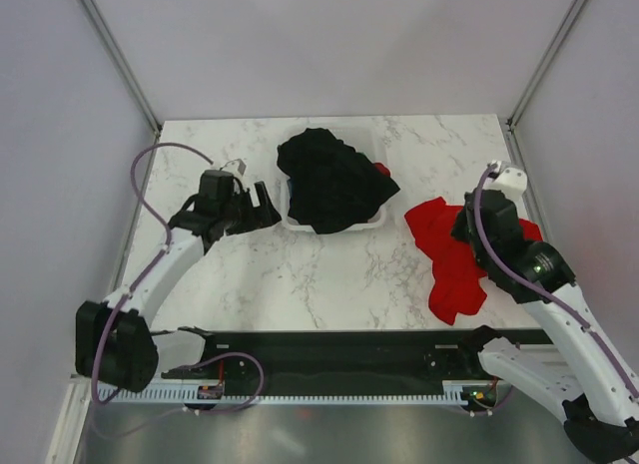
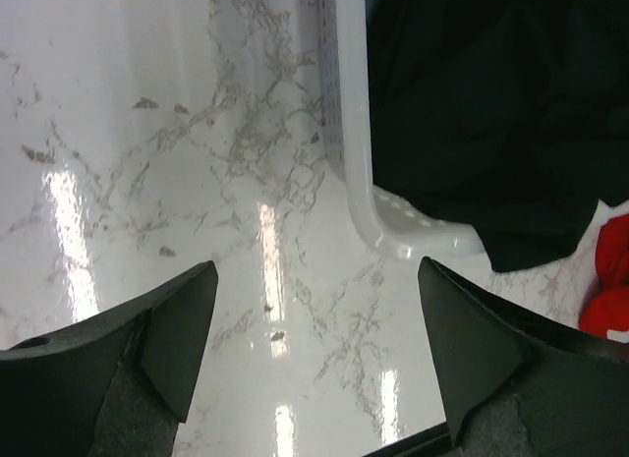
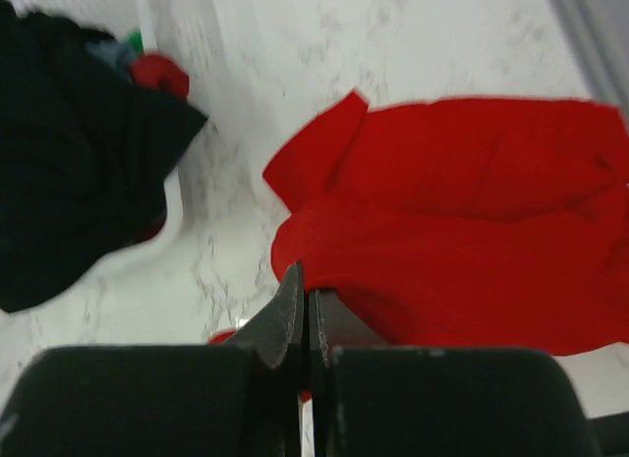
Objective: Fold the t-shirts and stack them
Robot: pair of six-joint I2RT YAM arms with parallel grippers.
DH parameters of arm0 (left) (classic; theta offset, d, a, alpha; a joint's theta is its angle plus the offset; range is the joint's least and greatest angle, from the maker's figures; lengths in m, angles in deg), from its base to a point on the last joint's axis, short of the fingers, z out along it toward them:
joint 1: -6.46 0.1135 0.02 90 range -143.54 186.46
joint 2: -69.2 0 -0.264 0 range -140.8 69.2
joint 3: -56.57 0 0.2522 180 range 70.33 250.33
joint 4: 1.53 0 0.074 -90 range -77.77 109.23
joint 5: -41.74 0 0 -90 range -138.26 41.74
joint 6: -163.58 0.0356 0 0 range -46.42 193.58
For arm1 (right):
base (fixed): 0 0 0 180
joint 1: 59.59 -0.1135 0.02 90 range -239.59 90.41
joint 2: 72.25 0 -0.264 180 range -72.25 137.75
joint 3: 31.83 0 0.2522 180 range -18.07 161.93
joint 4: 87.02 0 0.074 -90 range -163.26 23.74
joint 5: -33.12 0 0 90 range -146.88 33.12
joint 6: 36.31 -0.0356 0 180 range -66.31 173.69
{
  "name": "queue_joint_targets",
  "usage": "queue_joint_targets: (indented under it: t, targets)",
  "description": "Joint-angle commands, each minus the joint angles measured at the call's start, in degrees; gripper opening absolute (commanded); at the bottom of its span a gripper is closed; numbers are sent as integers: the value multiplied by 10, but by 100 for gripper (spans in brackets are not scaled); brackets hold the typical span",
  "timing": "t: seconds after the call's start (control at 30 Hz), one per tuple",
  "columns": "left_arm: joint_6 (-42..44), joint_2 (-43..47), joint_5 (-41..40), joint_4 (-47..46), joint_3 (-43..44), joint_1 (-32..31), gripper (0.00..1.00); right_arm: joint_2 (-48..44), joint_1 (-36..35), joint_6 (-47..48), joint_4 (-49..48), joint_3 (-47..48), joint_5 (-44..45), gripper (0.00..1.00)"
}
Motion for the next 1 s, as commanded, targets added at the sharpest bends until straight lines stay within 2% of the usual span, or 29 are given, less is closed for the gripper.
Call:
queue_joint_targets:
  t: [0.0, 0.13, 0.23, 0.27, 0.33, 0.37, 0.4, 0.43, 0.5, 0.63, 0.73, 0.8, 0.9, 0.97]
  targets:
    - [-18, -84, -54, -62, 75, -13, 89, -39, -1, -61, 31, -41, -100, 0]
    - [-18, -185, -51, -84, 124, -17, 84, -70, -1, -58, 45, -72, -120, 0]
    - [-19, -257, -30, -88, 163, -20, 72, -89, -1, -52, 58, -89, -123, 0]
    - [-13, -277, -24, -88, 184, -24, 63, -96, -1, -50, 59, -99, -124, 0]
    - [-1, -324, -13, -83, 204, -26, 54, -96, -1, -48, 61, -100, -132, 0]
    - [12, -336, -12, -78, 213, -27, 42, -96, -1, -45, 59, -97, -134, 0]
    - [19, -354, -14, -63, 231, -25, 36, -93, -1, -44, 59, -95, -134, 0]
    - [37, -359, -22, -52, 240, -26, 19, -90, -1, -43, 60, -94, -136, 0]
    - [49, -364, -55, -7, 264, -22, 2, -85, -1, -40, 59, -94, -138, 0]
    - [68, -345, -112, 34, 261, 24, 2, -84, -2, -40, 53, -96, -146, 0]
    - [74, -327, -107, 53, 244, 127, 2, -85, -1, -41, 47, -101, -157, 0]
    - [95, -319, -123, 61, 244, 170, 2, -83, -1, -40, 47, -103, -163, 0]
    - [136, -321, -202, 99, 282, 236, 5, -88, -1, -37, 47, -104, -168, 0]
    - [112, -323, -197, 121, 303, 286, 46, -89, -1, -36, 46, -104, -168, 0]
